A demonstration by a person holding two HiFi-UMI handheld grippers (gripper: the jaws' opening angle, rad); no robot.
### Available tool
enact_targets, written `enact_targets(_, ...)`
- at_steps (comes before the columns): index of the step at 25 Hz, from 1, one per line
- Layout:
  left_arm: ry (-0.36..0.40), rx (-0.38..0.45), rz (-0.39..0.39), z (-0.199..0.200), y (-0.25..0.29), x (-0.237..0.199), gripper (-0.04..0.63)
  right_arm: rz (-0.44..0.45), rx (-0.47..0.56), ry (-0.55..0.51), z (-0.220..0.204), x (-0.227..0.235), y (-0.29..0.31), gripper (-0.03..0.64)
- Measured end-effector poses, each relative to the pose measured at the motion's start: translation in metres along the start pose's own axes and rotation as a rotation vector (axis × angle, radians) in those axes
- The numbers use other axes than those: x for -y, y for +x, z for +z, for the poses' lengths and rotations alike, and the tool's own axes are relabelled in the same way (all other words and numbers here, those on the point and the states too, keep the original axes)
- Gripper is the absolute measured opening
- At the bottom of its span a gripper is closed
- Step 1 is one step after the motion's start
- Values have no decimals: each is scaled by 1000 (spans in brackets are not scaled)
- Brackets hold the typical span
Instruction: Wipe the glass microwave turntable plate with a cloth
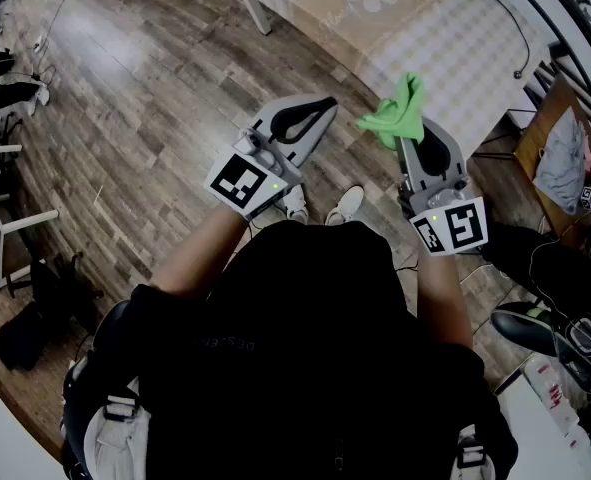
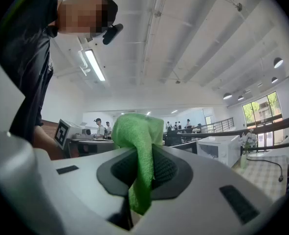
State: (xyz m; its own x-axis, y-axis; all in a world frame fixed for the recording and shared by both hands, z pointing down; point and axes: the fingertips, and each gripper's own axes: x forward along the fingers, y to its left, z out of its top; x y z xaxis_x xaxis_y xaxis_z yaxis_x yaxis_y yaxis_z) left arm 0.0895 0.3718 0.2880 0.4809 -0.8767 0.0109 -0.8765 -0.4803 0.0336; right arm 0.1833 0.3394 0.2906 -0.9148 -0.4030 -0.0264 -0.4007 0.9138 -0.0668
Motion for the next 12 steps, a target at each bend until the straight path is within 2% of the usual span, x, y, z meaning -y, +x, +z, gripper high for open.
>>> enact_targets(8,30,3,10,2,7,14,21,-19,-20,-71,4,6,-10,57)
enact_targets(12,46,11,21,3,17,17,21,-39,-17,-70,7,17,-11,58)
